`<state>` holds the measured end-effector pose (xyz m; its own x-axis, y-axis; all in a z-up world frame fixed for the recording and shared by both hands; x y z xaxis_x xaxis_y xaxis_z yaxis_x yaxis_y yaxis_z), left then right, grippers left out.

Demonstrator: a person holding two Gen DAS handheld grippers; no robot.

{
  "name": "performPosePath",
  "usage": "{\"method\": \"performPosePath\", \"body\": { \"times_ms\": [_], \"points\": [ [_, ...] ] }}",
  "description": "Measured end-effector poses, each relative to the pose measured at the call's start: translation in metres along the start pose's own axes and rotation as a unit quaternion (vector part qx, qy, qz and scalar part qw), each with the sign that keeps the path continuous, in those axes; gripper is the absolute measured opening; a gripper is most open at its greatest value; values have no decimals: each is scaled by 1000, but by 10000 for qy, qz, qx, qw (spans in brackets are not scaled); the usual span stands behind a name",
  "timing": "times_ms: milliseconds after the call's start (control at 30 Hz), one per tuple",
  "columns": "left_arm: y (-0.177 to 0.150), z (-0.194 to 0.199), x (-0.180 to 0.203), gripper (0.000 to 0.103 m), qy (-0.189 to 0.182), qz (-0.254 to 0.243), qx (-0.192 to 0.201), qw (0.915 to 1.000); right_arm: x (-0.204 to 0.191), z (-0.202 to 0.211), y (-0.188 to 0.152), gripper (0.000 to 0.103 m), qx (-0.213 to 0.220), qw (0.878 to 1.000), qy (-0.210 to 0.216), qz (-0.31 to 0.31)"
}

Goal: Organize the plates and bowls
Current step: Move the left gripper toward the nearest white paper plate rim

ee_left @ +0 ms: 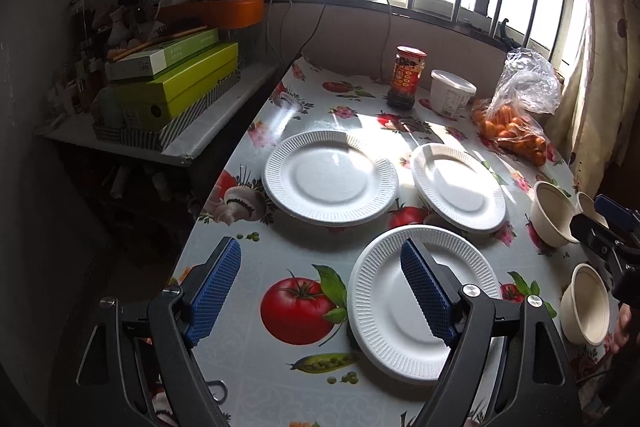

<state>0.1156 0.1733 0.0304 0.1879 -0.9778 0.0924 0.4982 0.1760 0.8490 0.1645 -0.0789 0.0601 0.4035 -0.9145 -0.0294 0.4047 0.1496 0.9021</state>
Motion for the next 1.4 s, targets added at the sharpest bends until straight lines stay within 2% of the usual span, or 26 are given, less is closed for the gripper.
{"method": "performPosePath", "body": {
  "times_ms": [267,367,467,633,733,800,967,1067,1200,1400],
  "points": [
    [39,-22,-28,82,232,137,154,9995,-3,-54,47,94,-269,9992,272,-100],
    [50,-29,-34,82,250,118,219,9994,-11,-76,63,89,-337,9973,630,-145],
    [56,-46,-40,82,262,122,132,9995,-21,-107,70,88,-622,9920,1057,-298],
    [47,-82,-57,82,85,686,-356,9970,-34,-159,67,84,-1078,9861,1262,-114],
    [39,-101,-64,82,112,824,-558,9950,-35,-186,60,83,-1357,9819,1321,-54],
    [36,-112,-66,77,101,875,-659,9939,-38,-201,56,83,-1469,9790,1411,9],
    [34,-132,-68,75,93,932,-822,9922,-41,-232,44,82,-1728,9737,1487,-55],
    [34,-140,-65,75,155,802,-867,9929,-45,-245,37,75,-1819,9719,1495,47],
    [31,-151,-63,63,97,754,-993,9921,-46,-255,31,71,-1870,9707,1503,109],
    [27,-160,-62,64,199,697,-1084,9915,-48,-266,25,67,-1936,9695,1500,132]
  ]
}}
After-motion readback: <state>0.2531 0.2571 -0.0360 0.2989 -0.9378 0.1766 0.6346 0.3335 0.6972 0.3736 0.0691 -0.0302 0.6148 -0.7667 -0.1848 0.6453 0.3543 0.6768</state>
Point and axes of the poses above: each gripper's, at about its wrist camera, not at the fingertips, and z roughly against the way its jaws point, x to its right, y to its top, the point moved 3 cm from there along -z, roughly the way its jaws point, and after that the axes turned 11 degrees about x, right-handed, at the moved point
